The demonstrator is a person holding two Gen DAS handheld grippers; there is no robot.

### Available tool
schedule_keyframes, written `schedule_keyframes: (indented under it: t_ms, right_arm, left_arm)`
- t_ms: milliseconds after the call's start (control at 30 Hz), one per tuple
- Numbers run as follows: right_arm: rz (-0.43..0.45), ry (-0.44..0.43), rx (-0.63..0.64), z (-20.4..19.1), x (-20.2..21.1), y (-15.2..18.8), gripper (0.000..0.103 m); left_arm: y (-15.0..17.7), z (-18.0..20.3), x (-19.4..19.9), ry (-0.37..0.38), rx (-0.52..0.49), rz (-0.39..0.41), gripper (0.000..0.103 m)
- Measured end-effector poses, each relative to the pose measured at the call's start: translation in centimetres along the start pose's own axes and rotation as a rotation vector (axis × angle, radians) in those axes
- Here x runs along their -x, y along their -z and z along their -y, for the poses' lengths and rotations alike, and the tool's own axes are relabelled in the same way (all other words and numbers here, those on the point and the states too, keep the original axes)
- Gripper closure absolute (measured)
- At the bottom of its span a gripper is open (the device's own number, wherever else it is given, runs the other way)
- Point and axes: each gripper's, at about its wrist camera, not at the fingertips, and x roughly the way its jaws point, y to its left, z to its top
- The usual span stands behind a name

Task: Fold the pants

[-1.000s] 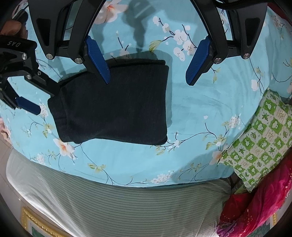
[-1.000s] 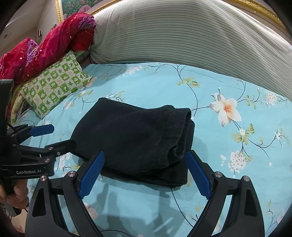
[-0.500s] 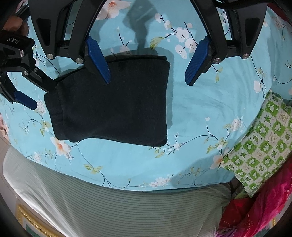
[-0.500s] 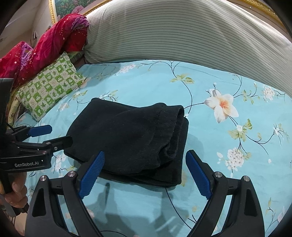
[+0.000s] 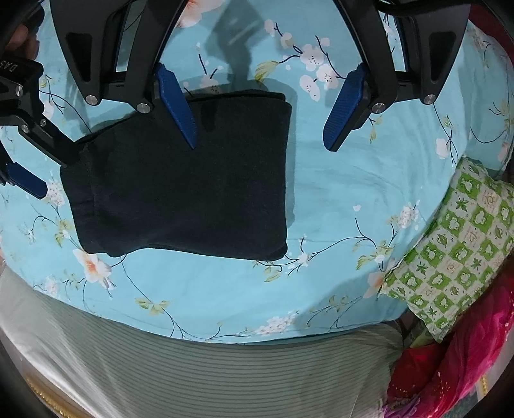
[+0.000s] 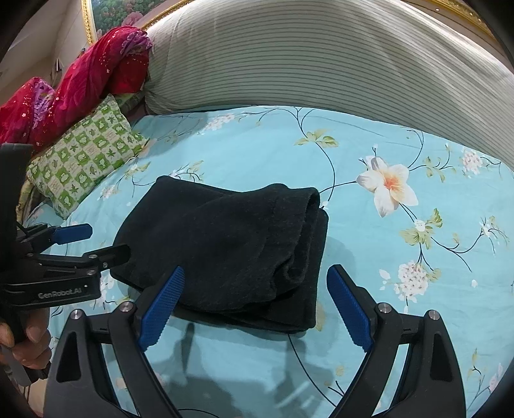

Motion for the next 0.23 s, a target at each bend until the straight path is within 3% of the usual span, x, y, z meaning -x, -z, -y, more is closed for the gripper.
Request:
schedule_keyframes:
  t_ms: [233]
  right_arm:
    - [-0.001, -0.005, -0.003, 0.29, -0.05, -0.15, 0.012]
  left_arm:
    - [0.07, 0.27, 0.33, 0.023, 0.009, -0.009, 0.021]
